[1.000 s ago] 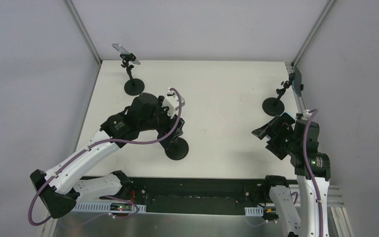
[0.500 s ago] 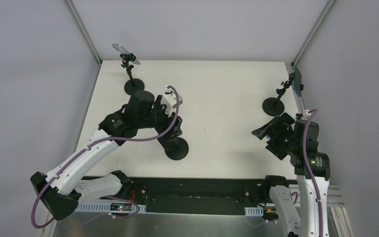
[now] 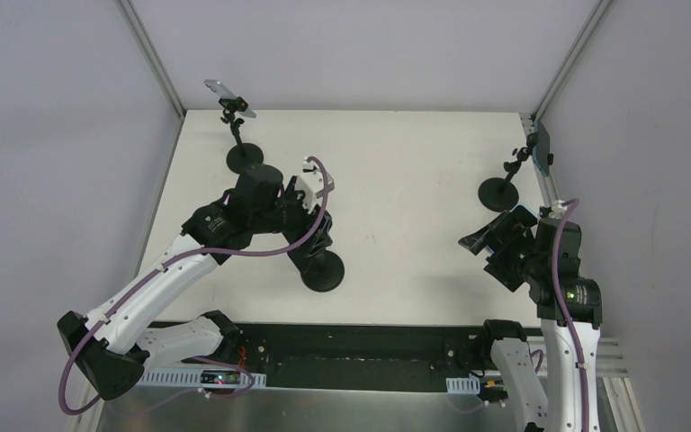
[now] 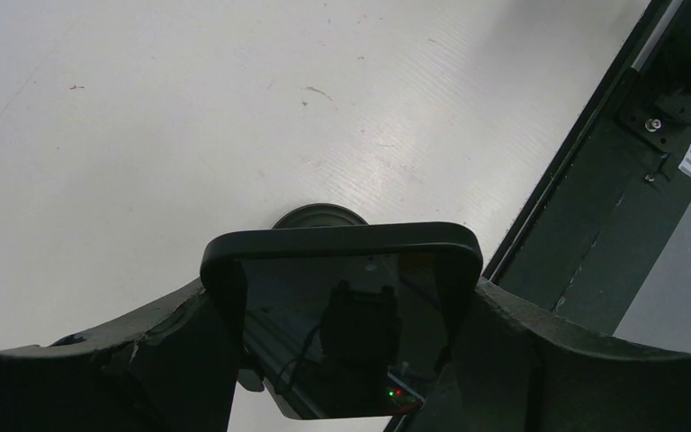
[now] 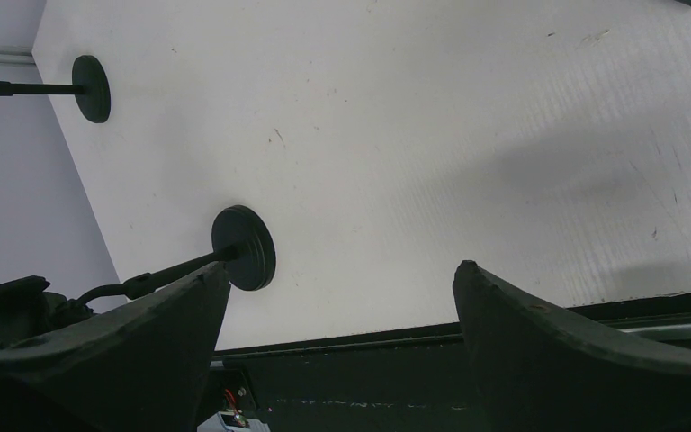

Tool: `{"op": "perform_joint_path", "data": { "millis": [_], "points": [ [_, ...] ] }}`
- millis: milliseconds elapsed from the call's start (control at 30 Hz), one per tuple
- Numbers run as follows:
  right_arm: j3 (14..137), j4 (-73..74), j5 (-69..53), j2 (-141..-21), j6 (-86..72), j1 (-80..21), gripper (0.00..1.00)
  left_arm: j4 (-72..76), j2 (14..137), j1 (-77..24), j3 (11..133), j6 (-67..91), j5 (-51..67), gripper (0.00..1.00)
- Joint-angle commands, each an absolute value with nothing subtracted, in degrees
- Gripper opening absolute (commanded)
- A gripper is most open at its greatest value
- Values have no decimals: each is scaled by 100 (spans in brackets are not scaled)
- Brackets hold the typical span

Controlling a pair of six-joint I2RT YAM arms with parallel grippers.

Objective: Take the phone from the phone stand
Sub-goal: Pick up the phone stand with the phone at the center of the board.

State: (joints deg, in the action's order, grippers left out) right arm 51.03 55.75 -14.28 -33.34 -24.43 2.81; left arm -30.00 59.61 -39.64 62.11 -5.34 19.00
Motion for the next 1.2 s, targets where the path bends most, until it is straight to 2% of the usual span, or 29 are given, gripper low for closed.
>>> {"op": "perform_joint_path", "data": {
  "millis": [0, 100, 300, 367, 700, 967, 1167],
  "points": [
    [5109, 5461, -1475, -3352, -2475, 275, 99, -3015, 5915, -3920, 6353, -632, 2047, 57],
    [5114, 5449, -1481, -3319, -2522, 280, 99, -3015, 5908, -3920, 6352, -642, 2054, 38],
    [5001, 5269, -1485, -3159, -2769, 281, 98, -3015, 5942, -3929, 6477, -549, 2262, 6],
    [4942, 5118, -1545, -3093, -2848, 281, 98, -3015, 5938, -3944, 6557, -517, 2447, 0],
    [4966, 4746, -2680, -3155, -2623, 281, 99, -3015, 6204, -4326, 6855, -405, 3326, 0],
    [4396, 3810, -3274, -2737, -2953, 15, 99, -3006, 6482, -4640, 7223, -535, 3704, 0],
    [4216, 3319, -2516, -2681, -2892, -1485, 98, -2997, 6427, -4824, 7317, -651, 3564, 0]
  ]
}}
